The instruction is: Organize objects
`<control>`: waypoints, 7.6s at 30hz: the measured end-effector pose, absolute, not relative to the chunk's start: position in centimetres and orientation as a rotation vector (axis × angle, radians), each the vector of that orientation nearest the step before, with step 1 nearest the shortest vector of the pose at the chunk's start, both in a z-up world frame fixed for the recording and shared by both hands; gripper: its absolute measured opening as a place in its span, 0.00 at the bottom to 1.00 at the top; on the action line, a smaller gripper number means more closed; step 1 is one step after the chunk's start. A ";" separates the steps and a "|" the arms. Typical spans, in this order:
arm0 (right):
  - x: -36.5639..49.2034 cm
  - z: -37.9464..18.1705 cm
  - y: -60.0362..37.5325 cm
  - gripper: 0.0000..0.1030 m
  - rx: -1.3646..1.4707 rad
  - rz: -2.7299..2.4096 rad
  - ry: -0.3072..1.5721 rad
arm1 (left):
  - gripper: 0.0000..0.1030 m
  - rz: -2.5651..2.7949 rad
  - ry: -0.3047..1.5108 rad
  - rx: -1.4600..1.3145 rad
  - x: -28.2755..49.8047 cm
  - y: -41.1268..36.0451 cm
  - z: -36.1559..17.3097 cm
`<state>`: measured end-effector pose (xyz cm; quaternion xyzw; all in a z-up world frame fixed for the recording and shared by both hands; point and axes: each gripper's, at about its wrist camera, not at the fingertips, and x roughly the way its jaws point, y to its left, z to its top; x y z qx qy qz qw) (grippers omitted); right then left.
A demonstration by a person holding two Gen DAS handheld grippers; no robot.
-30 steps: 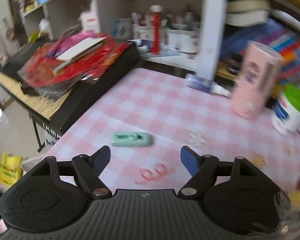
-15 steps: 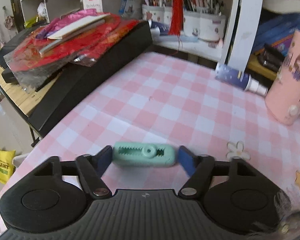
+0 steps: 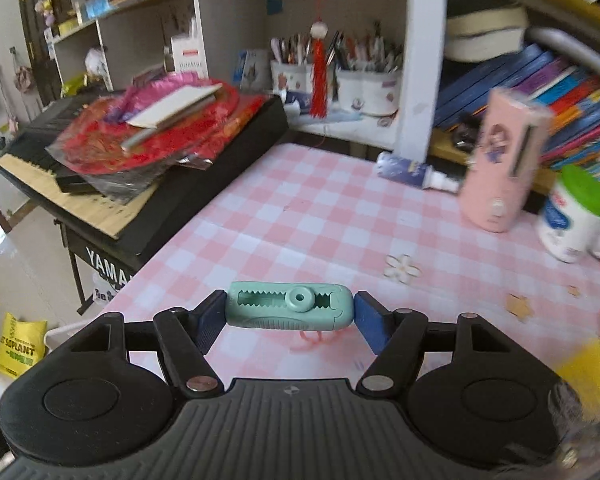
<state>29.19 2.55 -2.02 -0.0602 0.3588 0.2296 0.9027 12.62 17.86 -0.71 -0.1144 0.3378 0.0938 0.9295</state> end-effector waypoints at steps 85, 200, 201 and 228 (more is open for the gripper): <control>2.5 3.2 -28.7 0.65 0.125 -0.167 0.614 | 0.50 -0.486 0.577 0.014 9.0 -9.0 3.0; -6.9 0.9 -19.4 1.00 0.010 0.038 0.669 | 1.00 -0.011 0.631 -0.038 -5.2 -4.5 2.5; -6.9 1.0 -19.3 1.00 0.009 0.038 0.667 | 1.00 -0.011 0.632 -0.039 -5.2 -4.4 2.5; -7.4 1.1 -18.9 1.00 0.002 0.040 0.661 | 1.00 -0.019 0.642 -0.048 -5.6 -4.2 2.6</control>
